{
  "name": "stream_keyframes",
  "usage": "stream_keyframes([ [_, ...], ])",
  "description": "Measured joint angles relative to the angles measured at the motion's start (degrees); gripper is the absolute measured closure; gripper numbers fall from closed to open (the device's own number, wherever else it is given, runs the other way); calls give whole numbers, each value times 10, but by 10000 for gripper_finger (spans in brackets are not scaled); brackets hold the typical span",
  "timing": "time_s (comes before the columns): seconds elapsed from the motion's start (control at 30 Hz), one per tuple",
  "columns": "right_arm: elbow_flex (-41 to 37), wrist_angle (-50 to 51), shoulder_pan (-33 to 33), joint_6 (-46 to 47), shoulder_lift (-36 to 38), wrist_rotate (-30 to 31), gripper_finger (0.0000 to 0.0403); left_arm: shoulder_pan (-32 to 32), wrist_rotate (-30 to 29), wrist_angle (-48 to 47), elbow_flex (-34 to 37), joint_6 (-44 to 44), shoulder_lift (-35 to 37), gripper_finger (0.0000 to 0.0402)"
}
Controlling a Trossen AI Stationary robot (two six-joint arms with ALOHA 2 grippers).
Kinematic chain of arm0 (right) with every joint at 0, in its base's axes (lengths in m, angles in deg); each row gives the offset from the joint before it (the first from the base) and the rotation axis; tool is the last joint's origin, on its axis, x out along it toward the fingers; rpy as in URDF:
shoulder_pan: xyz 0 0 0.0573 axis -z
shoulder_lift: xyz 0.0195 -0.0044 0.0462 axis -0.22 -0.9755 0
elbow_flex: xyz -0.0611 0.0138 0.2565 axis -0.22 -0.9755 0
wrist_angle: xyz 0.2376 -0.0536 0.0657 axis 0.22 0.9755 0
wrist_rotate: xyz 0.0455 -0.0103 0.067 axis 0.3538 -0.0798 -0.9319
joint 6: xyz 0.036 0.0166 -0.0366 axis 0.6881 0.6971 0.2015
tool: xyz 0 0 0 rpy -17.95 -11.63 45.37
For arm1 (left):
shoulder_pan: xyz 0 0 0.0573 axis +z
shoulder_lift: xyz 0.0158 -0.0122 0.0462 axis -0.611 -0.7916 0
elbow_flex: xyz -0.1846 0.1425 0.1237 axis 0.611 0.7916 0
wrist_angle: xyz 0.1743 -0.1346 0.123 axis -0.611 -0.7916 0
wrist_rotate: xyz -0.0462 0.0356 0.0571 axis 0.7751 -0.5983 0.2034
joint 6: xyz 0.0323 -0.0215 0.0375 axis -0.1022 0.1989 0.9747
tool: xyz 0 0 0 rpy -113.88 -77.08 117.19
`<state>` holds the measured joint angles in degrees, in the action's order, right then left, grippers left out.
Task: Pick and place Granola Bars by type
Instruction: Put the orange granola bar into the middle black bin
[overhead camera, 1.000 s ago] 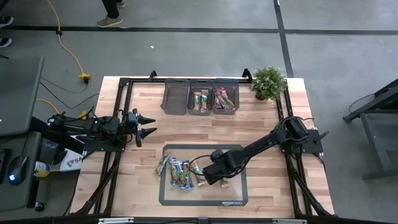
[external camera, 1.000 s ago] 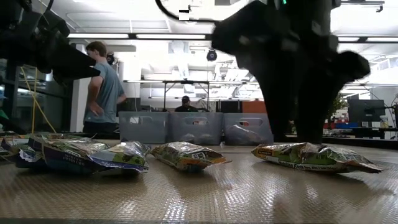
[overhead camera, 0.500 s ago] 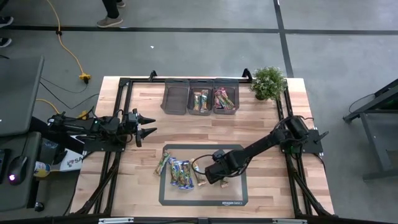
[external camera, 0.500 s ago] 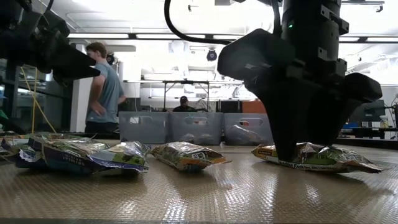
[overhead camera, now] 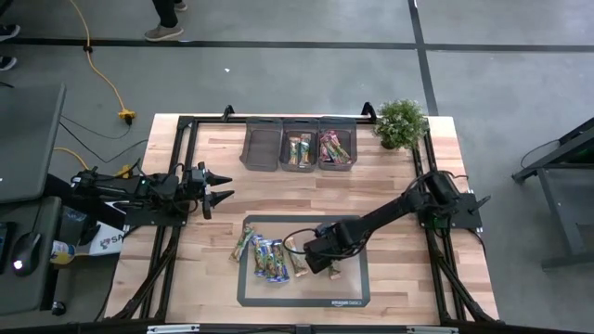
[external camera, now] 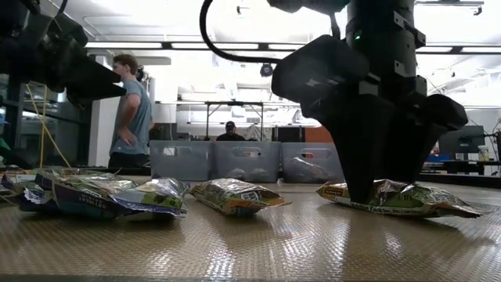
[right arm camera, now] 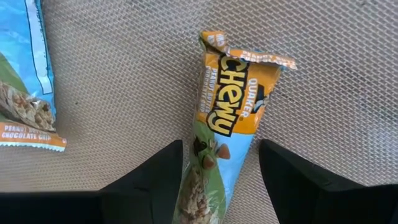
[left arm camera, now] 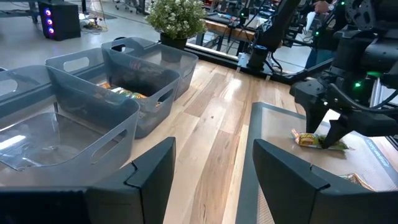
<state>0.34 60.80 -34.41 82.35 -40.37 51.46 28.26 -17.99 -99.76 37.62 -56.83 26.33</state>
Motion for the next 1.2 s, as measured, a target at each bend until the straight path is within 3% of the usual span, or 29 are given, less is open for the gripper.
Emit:
stream_keyframes([
  [0.5,-1,-2,8,0,-2,-3,209,0,0,0,0,0,0,190],
  [0.83,-1,-1,8,1,-2,-2,262,0,0,0,0,0,0,190],
  [1.2,3,0,7,1,-3,4,291,0,0,0,0,0,0,190],
])
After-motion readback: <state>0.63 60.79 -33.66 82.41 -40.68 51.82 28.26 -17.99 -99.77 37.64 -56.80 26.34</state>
